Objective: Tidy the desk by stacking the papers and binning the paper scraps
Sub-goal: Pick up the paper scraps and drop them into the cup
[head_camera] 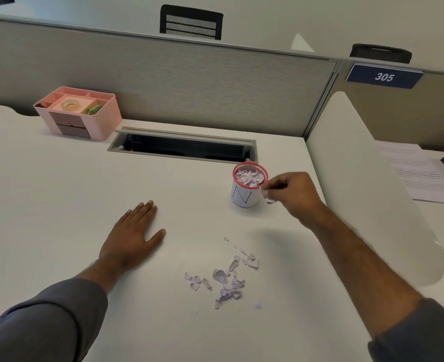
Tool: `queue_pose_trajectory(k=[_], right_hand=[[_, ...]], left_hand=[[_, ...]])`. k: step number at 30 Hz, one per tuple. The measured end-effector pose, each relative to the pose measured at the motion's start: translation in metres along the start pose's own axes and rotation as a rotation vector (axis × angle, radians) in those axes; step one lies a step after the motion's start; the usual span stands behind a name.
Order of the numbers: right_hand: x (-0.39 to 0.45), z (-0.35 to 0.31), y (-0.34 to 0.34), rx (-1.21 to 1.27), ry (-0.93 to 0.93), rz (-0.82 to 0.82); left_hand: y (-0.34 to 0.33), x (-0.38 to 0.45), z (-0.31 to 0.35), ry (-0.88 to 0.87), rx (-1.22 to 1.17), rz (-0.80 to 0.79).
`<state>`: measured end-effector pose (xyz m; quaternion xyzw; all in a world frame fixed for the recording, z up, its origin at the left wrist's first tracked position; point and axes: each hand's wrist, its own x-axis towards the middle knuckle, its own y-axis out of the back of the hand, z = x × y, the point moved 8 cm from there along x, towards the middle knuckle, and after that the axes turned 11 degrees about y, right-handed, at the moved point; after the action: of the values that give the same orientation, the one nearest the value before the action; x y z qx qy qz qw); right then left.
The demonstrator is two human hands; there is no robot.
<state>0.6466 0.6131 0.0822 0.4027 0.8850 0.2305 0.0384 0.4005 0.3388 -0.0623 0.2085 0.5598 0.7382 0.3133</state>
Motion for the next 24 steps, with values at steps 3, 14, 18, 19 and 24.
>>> queue_pose_trajectory(k=[3,14,18,19,24], right_hand=[[0.031,-0.011,0.004,-0.015,0.02,0.061],[0.071,-0.019,-0.027,-0.478,0.092,-0.062],[0.071,-0.024,-0.019,-0.465,0.133,0.055],[0.071,-0.025,-0.016,-0.456,0.143,0.084],[0.052,-0.023,-0.008,-0.337,0.16,0.132]], left_hand=[[0.0,0.001,0.0,0.001,0.004,0.003],[-0.003,0.004,-0.004,0.002,-0.008,0.006],[-0.003,0.003,-0.004,0.003,-0.012,0.009],[-0.003,0.003,-0.004,0.002,-0.009,0.009],[-0.002,0.003,-0.003,0.0,-0.011,0.002]])
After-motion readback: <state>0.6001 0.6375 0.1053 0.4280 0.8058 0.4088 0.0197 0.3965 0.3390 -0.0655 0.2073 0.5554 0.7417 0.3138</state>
